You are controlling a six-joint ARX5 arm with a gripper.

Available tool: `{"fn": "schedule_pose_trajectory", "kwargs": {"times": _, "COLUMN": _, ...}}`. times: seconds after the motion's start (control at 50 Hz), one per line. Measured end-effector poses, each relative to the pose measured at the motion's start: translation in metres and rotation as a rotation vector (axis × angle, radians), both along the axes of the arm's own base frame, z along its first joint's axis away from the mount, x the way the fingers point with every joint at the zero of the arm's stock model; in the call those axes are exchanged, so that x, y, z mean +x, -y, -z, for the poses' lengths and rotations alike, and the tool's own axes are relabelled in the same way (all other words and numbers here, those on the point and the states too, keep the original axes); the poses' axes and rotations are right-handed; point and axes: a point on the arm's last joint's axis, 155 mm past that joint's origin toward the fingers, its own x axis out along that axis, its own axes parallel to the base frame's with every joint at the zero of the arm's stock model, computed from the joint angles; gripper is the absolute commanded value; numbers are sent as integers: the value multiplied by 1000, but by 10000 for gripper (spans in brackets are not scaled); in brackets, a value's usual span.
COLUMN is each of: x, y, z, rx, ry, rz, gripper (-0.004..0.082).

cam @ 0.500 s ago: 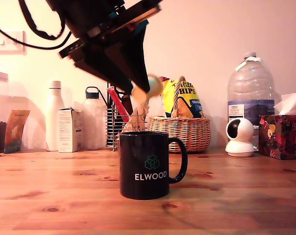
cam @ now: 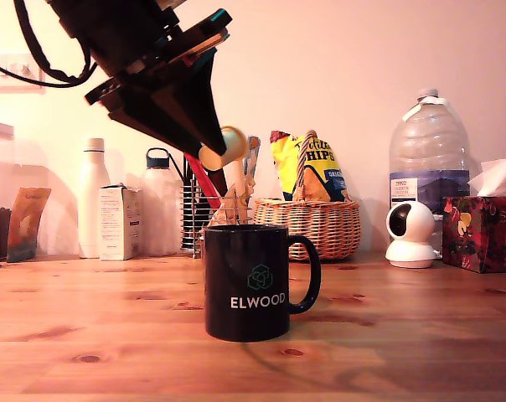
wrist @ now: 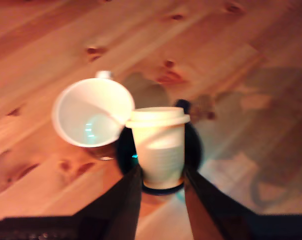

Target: Pick up the coffee capsules from the table one by one and drop them inside the nearest coffee cup

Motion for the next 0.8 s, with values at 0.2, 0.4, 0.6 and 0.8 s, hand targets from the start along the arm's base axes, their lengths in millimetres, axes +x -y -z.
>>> {"fn": "schedule_pose_trajectory", "kwargs": {"times": 0.2, "x": -5, "y": -1, "z": 32, "rx": 69, "ry": -79, "rz": 7, "gripper": 142}}
{"fn": "schedule_pose_trajectory", "kwargs": {"times": 0.4, "x": -5, "y": 0, "z": 45, "rx": 117, "ry": -134, "rz": 8, "gripper": 142}}
{"fn": "schedule_pose_trajectory", "kwargs": {"times": 0.6, "x": 6, "y": 12, "z": 33, "rx": 122, "ry": -133, "rz": 17, "gripper": 142}}
{"fn": "schedule_pose_trajectory", "kwargs": {"times": 0.8, "x": 3, "y": 10, "z": 54, "rx": 187, "ry": -201, "rz": 21, "gripper": 142}}
